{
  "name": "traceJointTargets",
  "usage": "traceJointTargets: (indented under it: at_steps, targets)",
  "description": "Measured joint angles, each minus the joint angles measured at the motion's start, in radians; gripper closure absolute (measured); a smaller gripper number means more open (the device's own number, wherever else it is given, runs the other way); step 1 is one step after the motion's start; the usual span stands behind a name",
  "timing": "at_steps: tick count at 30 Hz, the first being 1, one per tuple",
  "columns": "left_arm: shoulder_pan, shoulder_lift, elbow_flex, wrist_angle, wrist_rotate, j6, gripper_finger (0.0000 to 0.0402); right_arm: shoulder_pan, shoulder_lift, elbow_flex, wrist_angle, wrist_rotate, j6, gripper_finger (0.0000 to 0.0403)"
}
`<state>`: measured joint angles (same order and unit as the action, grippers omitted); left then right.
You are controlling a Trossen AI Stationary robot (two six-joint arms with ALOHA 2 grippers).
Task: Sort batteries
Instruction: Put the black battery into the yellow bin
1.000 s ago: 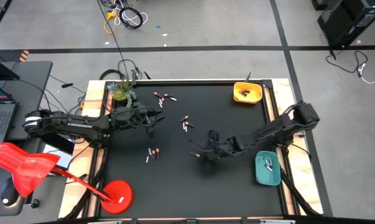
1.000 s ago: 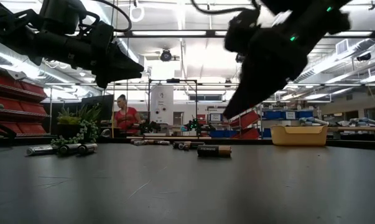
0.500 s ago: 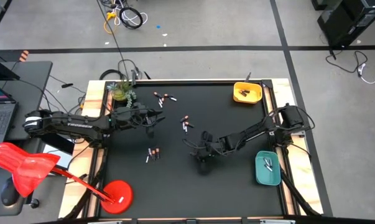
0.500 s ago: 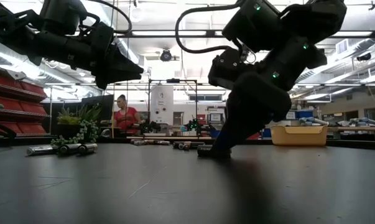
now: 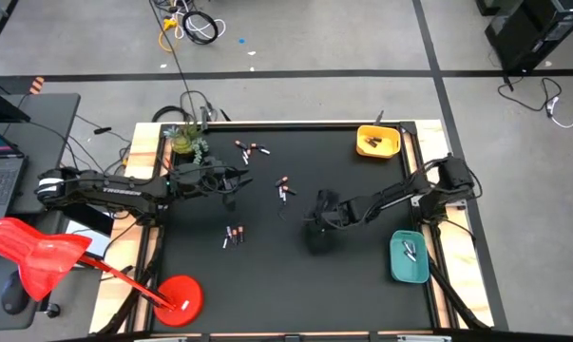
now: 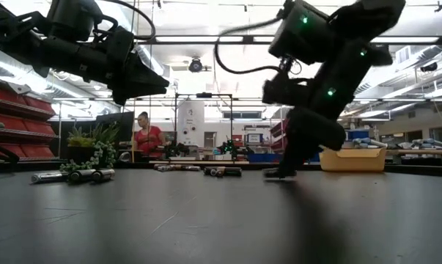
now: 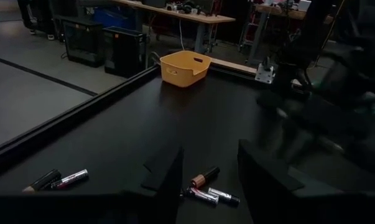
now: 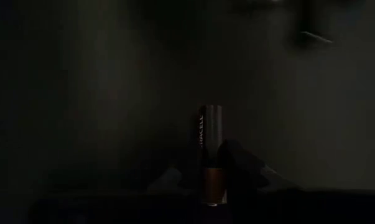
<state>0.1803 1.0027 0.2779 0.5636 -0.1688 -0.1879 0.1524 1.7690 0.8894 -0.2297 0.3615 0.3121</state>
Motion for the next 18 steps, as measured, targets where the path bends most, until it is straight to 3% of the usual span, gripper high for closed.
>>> traceJointTargets:
  at_steps: [6, 10, 18]
  targets:
    - [0.0, 0.0, 0.0, 0.0, 0.0, 0.0, 0.0245, -0.069, -0.199, 0.003, -0.211, 0.193, -0.025, 0.0357]
    - [0.0, 0.0, 0.0, 0.0, 0.0, 0.0, 0.0245, -0.184, -0.332, 0.004, -0.357, 0.314, -0.021, 0.0357]
    - [0.0, 0.0, 0.0, 0.0, 0.0, 0.0, 0.0245, -0.509, -0.428, 0.004, -0.49, 0.33, -0.003, 0.0351]
